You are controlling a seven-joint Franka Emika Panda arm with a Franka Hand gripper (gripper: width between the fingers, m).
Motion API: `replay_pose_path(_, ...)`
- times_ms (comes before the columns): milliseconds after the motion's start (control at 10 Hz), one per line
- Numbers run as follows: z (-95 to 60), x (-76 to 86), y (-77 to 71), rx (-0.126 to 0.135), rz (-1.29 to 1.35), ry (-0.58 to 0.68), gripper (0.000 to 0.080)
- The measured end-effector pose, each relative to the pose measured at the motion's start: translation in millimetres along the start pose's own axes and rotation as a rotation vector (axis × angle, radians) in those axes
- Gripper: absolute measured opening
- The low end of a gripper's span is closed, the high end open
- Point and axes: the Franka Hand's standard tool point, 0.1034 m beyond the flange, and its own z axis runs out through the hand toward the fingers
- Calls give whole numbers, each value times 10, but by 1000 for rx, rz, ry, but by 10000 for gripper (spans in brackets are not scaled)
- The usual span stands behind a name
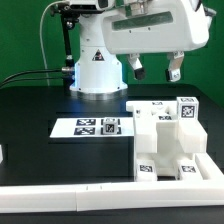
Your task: Assemble chair
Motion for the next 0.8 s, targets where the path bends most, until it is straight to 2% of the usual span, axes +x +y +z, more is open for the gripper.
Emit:
replay_pose_path(200, 5, 9, 18, -1, -153, 0, 649)
replay_pose_path(300, 16, 49, 145, 1, -292, 8, 649)
replay_pose_path(400, 18, 61, 324, -8, -406, 0, 649)
replay_pose_path(500, 10, 45, 394, -17, -526, -20, 649)
replay_pose_path(600, -34, 60, 373, -19, -600, -16, 649)
replay_pose_path(800, -14, 61, 389, -22, -729, -19, 649)
